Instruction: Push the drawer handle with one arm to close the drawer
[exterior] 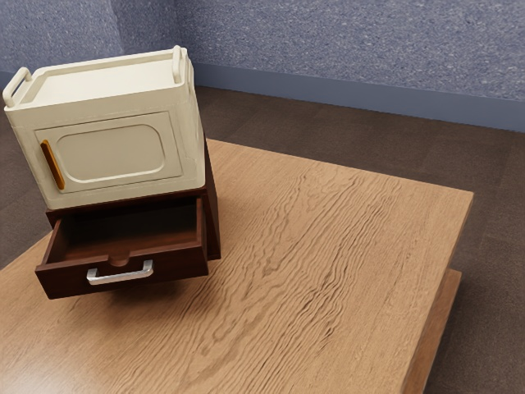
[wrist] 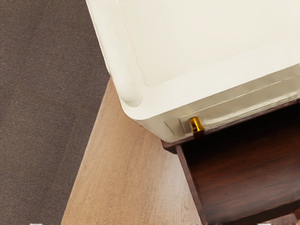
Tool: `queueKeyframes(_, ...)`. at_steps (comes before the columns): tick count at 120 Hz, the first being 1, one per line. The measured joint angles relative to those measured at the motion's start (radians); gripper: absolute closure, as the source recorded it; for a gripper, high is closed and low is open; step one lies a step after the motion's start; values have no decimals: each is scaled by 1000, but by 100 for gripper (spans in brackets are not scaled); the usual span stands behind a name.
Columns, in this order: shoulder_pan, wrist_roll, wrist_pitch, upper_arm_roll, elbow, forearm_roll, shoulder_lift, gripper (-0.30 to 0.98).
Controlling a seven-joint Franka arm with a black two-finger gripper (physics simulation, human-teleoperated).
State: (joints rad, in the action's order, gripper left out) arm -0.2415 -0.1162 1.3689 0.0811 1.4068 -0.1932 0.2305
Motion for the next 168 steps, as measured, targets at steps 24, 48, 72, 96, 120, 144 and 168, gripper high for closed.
queueKeyframes(24, -3, 28, -31, -109, 93, -4, 70, 63)
queueKeyframes(48, -8, 93, -42, -186, 273, 26, 203, 74)
queueKeyframes(72, -10, 195, -45, -250, 406, 97, 266, 77)
queueKeyframes(96, -10, 298, 2, -285, 568, 168, 300, 78)
queueKeyframes(120, 2, 398, 58, -318, 727, 252, 364, 78)
queueKeyframes(144, 20, 483, 92, -359, 857, 322, 400, 79)
queueKeyframes(168, 62, 551, 122, -365, 945, 361, 411, 79)
